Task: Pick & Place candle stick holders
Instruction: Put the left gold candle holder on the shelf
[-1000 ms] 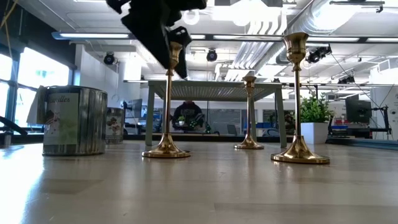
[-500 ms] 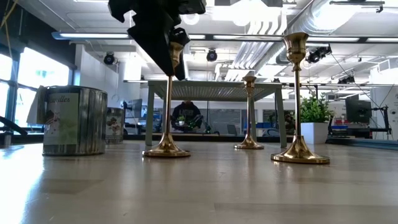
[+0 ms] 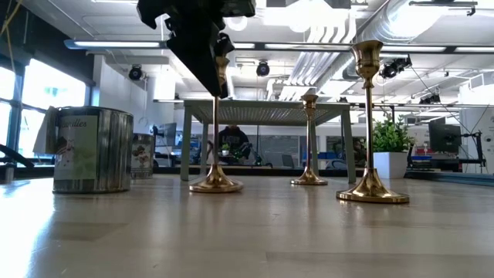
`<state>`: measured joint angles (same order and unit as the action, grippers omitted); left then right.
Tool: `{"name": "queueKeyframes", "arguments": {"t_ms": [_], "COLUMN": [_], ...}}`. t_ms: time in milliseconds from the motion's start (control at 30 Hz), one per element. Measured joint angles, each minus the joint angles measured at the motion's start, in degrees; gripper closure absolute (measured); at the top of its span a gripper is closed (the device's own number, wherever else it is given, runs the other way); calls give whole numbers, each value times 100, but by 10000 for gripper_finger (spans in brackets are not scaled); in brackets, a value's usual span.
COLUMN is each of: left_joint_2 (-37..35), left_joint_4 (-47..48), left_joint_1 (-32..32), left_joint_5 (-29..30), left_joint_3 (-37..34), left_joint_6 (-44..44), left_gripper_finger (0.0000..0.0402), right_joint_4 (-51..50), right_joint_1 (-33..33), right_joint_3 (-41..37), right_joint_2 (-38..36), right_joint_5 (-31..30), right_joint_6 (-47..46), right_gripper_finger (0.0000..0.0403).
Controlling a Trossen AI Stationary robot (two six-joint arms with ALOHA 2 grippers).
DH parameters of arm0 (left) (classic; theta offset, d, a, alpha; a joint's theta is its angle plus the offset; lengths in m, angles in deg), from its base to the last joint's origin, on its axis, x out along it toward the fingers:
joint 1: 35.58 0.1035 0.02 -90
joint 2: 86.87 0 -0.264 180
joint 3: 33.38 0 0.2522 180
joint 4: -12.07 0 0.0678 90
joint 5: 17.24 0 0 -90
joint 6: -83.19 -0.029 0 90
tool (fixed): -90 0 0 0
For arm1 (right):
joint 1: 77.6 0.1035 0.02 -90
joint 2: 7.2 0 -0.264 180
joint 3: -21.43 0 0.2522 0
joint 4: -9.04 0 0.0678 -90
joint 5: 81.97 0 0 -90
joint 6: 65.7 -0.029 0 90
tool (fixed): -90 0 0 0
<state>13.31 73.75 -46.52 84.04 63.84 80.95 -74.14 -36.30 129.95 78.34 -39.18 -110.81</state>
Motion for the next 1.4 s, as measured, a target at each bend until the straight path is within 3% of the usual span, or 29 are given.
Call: {"name": "queueKeyframes", "arguments": {"t_ms": [233,533,667,900,1133,1233,1400], "left_joint_2": [-26,-37,-39,-39,-39,-185,-302], "left_joint_4": [532,2075,2328,2673,3072,3072,3208], "left_joint_1": [-21,-118,-109,6,593,1063,2022], "left_joint_5": [20,446,467,1171,1297,1256,558], "left_joint_3": [490,2475,3222,4141,5110,5084,5077], "left_joint_6": [59,105,-47,-424,-544,-626,-586], "left_gripper_finger": [284,284,284,284,284,284,284], "right_joint_4": [30,12,8,-56,-219,-304,-526], "right_joint_1": [234,790,1012,1227,1248,1248,1247], "right_joint_3": [0,0,0,-2,-2,-2,-4], "right_joint_2": [0,0,0,0,0,2,2], "right_joint_5": [-165,-531,-601,-963,-1104,-1191,-1411], "right_joint_6": [-7,-138,-143,-143,-143,-143,-140], "right_gripper_finger": [258,258,258,258,258,258,258]}}
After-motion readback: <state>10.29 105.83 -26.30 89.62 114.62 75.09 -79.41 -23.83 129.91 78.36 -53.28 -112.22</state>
